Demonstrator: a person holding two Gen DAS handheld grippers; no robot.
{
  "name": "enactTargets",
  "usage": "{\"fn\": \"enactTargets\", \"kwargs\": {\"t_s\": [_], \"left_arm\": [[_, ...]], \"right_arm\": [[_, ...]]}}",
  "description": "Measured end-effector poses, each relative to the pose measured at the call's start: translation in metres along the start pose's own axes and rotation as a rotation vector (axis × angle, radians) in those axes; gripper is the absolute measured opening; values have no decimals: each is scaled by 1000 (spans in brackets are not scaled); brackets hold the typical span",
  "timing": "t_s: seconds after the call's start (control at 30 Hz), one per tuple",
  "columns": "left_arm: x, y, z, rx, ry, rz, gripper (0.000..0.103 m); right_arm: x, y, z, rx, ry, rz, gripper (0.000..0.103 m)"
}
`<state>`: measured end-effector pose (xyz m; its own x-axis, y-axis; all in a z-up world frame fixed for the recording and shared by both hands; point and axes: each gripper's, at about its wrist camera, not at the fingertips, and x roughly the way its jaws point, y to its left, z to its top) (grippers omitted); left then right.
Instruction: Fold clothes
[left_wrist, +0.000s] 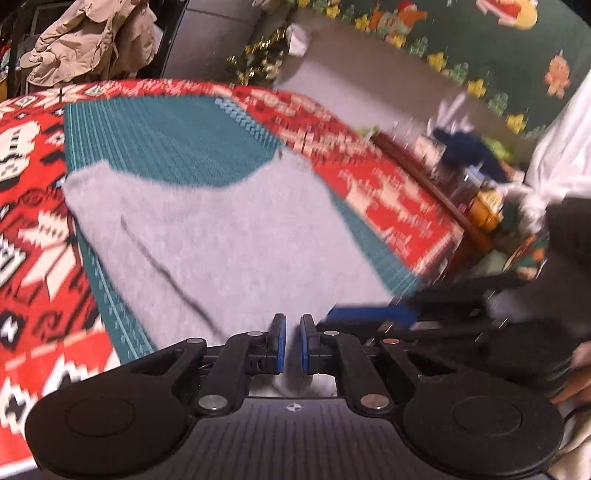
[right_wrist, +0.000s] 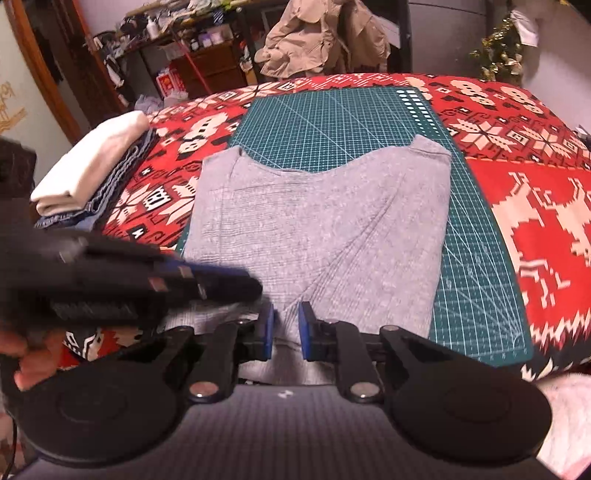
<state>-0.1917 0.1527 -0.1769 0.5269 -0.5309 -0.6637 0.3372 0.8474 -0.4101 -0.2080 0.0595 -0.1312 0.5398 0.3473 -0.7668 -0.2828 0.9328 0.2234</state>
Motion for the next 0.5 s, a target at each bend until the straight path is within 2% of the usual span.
{"fn": "enactTargets", "kwargs": {"t_s": [0.3,0.43,0.5], "left_arm": [[-19,-6,-4,-39,-54,60,8],[-31,-13,0,-56,-108,110,8],[-36,-16,5,-70,-134,134,13]], "right_arm": [[-25,-6,-2,10,-61,41,18],[-38,-13,3,4,-94,49,30],[-44,-18,7,0,-108,44,33]]}}
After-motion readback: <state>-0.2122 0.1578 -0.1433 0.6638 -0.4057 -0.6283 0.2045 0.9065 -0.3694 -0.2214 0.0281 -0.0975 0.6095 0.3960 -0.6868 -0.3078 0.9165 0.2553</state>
